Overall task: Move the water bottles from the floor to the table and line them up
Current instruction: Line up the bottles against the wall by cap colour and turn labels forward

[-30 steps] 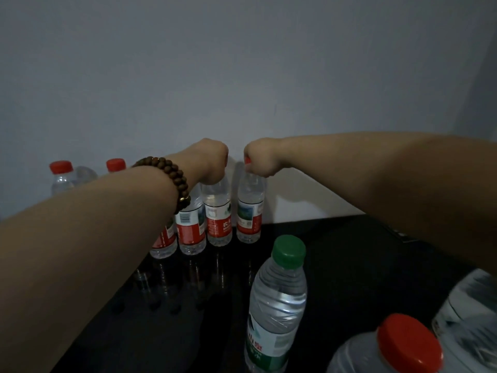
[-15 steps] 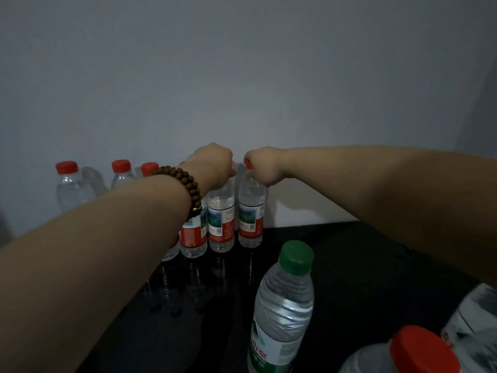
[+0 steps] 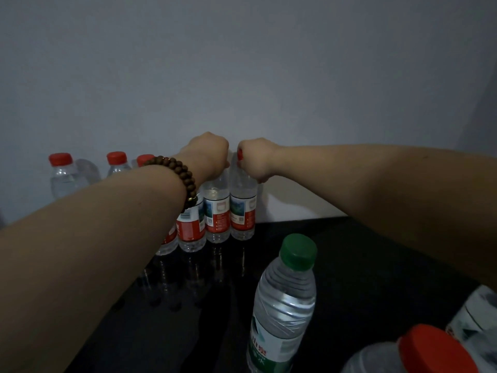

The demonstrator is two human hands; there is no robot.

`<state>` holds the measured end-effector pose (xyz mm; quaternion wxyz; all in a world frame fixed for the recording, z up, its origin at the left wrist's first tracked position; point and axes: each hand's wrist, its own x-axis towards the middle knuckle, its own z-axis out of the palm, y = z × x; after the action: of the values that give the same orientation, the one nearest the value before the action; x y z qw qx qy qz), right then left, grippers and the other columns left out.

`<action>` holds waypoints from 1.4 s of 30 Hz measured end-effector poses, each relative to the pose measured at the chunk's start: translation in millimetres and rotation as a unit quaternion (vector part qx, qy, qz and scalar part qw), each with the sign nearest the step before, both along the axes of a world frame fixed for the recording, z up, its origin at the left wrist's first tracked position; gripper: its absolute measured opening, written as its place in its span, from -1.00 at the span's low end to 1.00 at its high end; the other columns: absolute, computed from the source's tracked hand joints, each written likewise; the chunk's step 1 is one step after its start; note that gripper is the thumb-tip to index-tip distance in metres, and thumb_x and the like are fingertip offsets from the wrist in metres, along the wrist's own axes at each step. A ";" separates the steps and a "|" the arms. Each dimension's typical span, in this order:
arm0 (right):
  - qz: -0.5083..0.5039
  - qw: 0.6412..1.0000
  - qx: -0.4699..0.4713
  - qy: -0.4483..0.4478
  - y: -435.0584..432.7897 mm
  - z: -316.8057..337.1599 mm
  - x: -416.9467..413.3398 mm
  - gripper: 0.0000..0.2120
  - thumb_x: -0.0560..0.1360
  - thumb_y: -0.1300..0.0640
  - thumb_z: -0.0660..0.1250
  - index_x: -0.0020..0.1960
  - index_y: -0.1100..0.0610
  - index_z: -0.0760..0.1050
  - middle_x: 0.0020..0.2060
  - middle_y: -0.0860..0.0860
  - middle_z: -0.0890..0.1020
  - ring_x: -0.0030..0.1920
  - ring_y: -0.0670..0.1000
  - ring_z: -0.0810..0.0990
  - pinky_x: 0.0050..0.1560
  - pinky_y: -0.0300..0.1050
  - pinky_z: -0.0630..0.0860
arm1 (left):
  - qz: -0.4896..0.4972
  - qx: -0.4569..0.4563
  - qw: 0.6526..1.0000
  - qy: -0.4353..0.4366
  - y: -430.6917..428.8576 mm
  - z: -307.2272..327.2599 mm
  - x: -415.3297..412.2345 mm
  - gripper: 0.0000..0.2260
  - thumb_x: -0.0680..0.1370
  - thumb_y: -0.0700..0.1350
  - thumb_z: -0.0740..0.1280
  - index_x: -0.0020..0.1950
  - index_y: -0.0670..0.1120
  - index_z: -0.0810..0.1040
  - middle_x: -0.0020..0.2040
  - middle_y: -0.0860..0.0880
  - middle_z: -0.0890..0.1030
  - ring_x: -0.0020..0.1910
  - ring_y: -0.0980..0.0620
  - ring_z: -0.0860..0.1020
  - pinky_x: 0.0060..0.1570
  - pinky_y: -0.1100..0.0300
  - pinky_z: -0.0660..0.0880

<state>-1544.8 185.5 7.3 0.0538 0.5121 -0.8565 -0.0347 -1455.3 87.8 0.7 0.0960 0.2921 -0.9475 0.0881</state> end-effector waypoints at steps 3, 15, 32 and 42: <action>-0.006 0.999 -0.032 -0.034 6.7 0.2 3.8 -0.71 0.69 0.09 0.22 0.31 0.25 0.46 0.08 0.19 0.68 -0.05 0.19 0.72 -0.19 -0.05 0.64 | 0.004 0.005 1.000 0.008 1.5 0.6 2.3 -0.73 0.67 -0.03 0.31 0.29 -0.17 0.52 0.25 -0.21 0.54 0.22 -0.20 0.54 0.11 -0.01 0.52; -0.053 0.989 0.110 -0.078 121.7 71.6 73.6 -0.72 0.65 0.03 0.34 -0.14 0.19 0.51 -0.14 0.10 0.68 -0.17 0.07 0.71 -0.11 -0.05 0.65 | -0.076 -0.013 0.997 0.014 105.8 60.2 85.5 -0.74 0.60 -0.14 0.34 0.28 -0.14 0.53 0.23 -0.18 0.49 0.11 -0.18 0.56 0.13 -0.03 0.57; -0.124 0.950 0.274 -0.086 291.4 99.0 145.7 -0.57 0.60 -0.03 0.43 0.37 0.17 0.53 0.18 0.12 0.66 0.06 0.13 0.70 0.14 0.06 0.65 | -0.145 -0.014 0.971 -0.188 231.1 61.0 158.4 -0.52 0.59 0.23 0.34 0.44 0.03 0.47 0.28 -0.09 0.53 0.17 -0.13 0.58 0.20 -0.06 0.58; 0.074 0.978 0.178 -0.081 294.6 64.0 170.2 -0.51 0.52 -0.25 0.43 0.33 -0.02 0.54 0.03 -0.01 0.72 0.02 0.02 0.70 0.11 -0.04 0.54 | -0.181 0.004 0.964 -0.193 241.1 55.3 154.4 -0.67 0.62 0.00 0.40 0.39 0.06 0.53 0.29 0.00 0.57 0.24 -0.04 0.55 0.26 0.05 0.53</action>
<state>-1374.6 480.1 71.3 -0.1051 0.5766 -0.7978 -0.1413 -1300.9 328.9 56.0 -0.0755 0.0941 -0.9854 0.1199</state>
